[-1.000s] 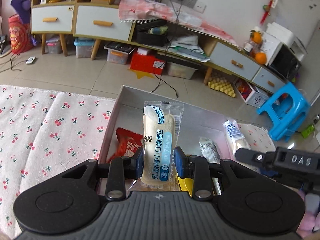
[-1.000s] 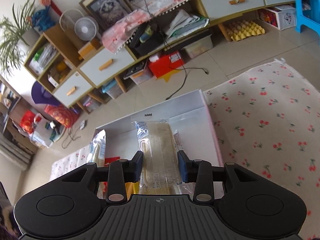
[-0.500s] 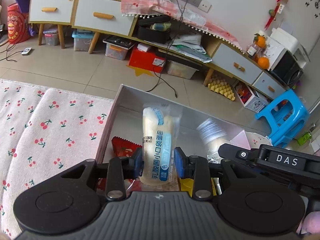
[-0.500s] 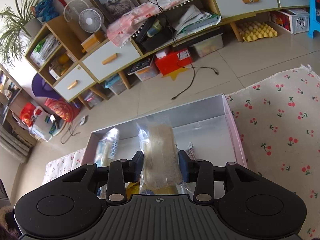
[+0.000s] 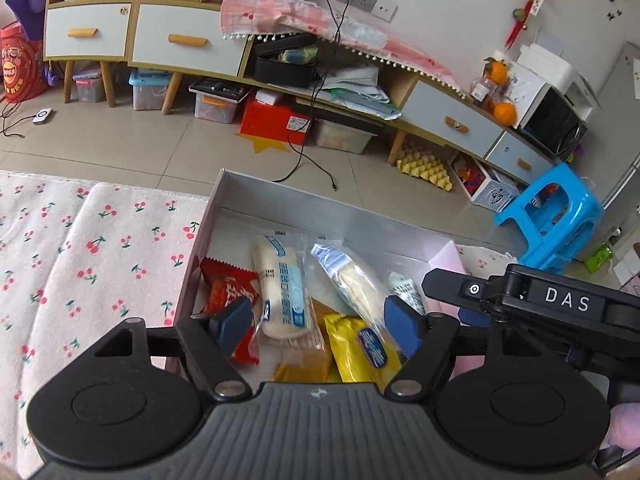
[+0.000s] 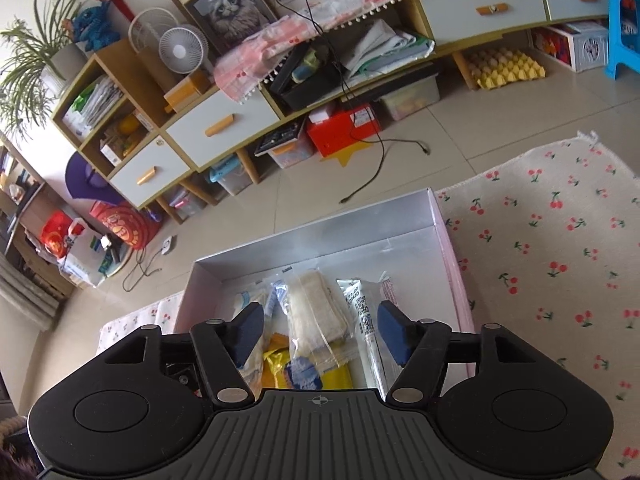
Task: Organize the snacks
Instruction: 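Carry both bread bags into the pink box and open both tools, then move both tools back toward the remaining snacks on the cloth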
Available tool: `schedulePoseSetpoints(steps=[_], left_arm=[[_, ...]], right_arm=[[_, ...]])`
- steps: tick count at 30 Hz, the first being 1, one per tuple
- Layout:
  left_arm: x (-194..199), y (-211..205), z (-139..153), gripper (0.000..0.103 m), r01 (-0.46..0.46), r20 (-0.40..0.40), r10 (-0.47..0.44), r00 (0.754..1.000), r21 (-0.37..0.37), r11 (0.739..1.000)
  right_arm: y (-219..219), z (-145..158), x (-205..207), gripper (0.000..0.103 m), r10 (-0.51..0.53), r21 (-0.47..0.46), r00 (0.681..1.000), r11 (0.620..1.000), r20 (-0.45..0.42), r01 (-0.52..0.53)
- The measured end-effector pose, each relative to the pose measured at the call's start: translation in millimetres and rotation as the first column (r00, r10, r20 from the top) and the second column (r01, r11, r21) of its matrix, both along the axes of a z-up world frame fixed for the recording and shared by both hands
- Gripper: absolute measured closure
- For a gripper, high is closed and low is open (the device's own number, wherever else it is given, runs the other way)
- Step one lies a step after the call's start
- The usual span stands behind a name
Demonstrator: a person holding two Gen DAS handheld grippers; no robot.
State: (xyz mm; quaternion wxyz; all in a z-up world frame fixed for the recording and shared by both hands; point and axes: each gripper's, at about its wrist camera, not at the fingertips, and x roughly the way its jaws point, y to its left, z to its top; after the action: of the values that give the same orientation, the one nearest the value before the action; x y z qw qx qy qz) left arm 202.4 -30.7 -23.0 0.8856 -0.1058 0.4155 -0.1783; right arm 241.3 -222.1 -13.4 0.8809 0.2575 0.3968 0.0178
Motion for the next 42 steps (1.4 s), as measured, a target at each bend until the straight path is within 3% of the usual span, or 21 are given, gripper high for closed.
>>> schedulePoseSetpoints(steps=[13,21,31,35,42], left_arm=[[-40,13,31,0.017,-0.007,0.018,0.007,1.000,0.010,1.000],[-64,27,31,0.006,-0.013,-0.029,0.014,0.999,0.013,1.000],[-92,39,18,0.001,0.013,-0.085,-0.002,0.996,0.129,0.992],[-103,35,12,0.001,0.071,-0.073,-0.058,0.996,0.183,0.980],[-119,35,0,0.001,0.131,-0.001,-0.138,0.990,0.310,0.942]], right_arm=[[2,50,-50,0.032,0.007,-0.012,0.999,1.000,0.034,-0.007],[14,62,-83,0.025,0.070,-0.049,0.997,0.996,0.030,-0.068],[31,63,-119,0.018,0.161,-0.160,0.987,0.974,-0.007,-0.160],[37,49,-134,0.018,0.183,-0.205,0.983,0.962,-0.007,-0.181],[36,22,-149,0.018,0.231,-0.248,0.969,0.937,-0.093,-0.247]])
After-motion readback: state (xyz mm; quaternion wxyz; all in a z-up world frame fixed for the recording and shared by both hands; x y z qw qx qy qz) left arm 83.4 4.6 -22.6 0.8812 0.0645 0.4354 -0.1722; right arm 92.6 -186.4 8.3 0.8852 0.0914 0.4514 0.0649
